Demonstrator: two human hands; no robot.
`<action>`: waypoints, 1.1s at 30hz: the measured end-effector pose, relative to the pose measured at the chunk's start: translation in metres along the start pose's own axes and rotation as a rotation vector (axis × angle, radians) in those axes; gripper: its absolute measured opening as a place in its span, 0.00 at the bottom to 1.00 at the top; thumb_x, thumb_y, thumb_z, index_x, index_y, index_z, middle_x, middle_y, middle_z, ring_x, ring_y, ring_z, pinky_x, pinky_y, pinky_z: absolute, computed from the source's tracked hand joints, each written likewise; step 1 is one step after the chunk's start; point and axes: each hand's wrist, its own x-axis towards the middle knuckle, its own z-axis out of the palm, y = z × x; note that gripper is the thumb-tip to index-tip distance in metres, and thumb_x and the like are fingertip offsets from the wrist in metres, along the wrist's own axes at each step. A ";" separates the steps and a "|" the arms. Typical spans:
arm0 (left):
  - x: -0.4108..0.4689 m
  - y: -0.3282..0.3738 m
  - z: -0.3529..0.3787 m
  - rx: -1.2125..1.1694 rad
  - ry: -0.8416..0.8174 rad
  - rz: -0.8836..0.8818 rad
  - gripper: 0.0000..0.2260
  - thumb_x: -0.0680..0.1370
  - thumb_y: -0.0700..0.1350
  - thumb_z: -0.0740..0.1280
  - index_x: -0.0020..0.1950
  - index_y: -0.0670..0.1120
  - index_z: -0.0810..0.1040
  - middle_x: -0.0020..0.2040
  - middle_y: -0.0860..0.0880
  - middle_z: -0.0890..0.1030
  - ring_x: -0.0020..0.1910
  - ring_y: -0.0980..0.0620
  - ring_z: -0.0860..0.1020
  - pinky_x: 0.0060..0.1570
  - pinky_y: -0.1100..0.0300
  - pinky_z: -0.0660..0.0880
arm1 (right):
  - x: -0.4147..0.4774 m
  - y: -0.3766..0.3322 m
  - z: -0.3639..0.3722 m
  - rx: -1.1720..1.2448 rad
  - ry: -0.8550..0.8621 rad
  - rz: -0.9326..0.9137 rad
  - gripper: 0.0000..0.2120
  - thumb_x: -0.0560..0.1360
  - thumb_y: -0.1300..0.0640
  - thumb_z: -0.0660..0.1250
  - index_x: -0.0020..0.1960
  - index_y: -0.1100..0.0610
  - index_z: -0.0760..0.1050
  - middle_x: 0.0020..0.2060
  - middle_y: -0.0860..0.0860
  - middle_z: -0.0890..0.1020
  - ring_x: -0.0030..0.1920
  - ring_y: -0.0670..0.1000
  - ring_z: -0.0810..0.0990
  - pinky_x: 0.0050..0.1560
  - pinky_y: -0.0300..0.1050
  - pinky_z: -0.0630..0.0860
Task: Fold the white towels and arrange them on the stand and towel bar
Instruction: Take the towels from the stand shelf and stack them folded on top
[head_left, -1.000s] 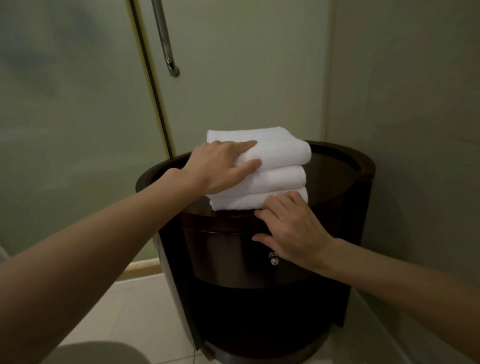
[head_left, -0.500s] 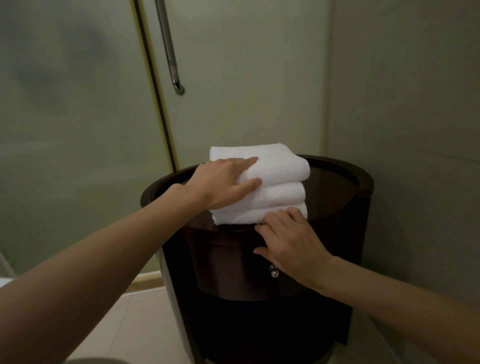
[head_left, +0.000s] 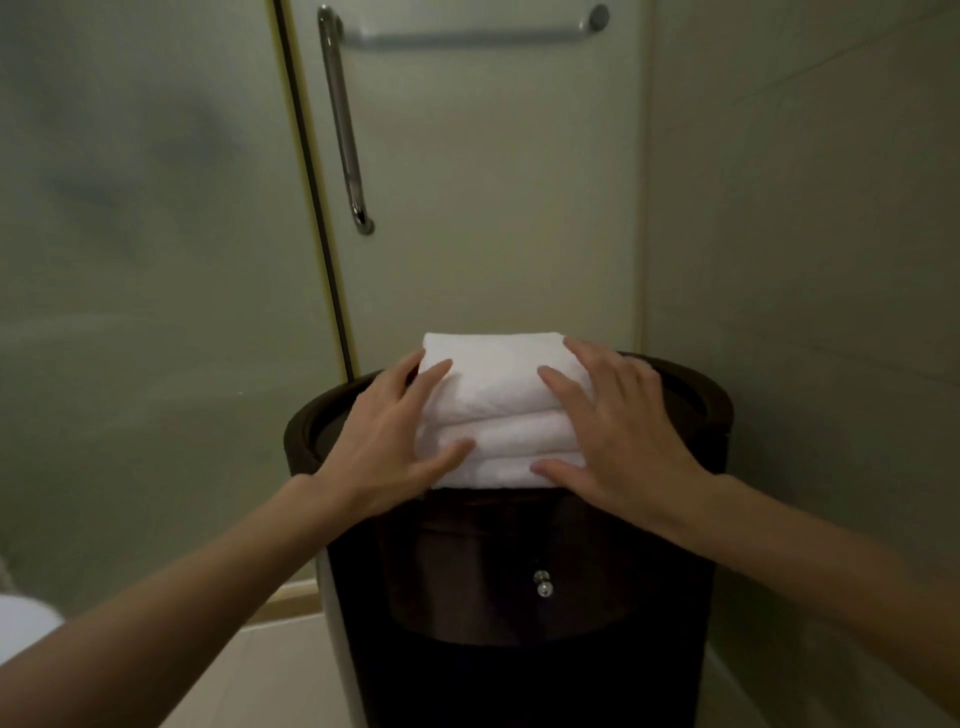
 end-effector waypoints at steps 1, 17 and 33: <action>-0.002 0.000 0.001 0.085 -0.022 0.062 0.38 0.70 0.67 0.62 0.75 0.51 0.60 0.75 0.43 0.61 0.72 0.43 0.63 0.68 0.45 0.64 | 0.003 0.004 0.000 -0.021 -0.089 -0.002 0.44 0.65 0.37 0.72 0.73 0.58 0.63 0.73 0.64 0.61 0.72 0.66 0.61 0.67 0.67 0.62; -0.004 0.017 0.032 -0.662 0.031 -0.375 0.45 0.61 0.63 0.77 0.72 0.62 0.56 0.65 0.58 0.72 0.58 0.68 0.72 0.47 0.78 0.70 | 0.004 0.006 0.035 0.782 -0.225 0.464 0.58 0.54 0.34 0.74 0.74 0.38 0.44 0.71 0.46 0.56 0.68 0.49 0.62 0.61 0.40 0.63; -0.020 0.024 0.001 -0.329 -0.022 -0.272 0.50 0.62 0.70 0.70 0.76 0.55 0.51 0.76 0.50 0.58 0.74 0.52 0.61 0.69 0.48 0.66 | -0.014 -0.005 0.000 0.365 -0.192 0.214 0.57 0.63 0.37 0.75 0.77 0.43 0.40 0.73 0.48 0.29 0.76 0.56 0.38 0.74 0.57 0.55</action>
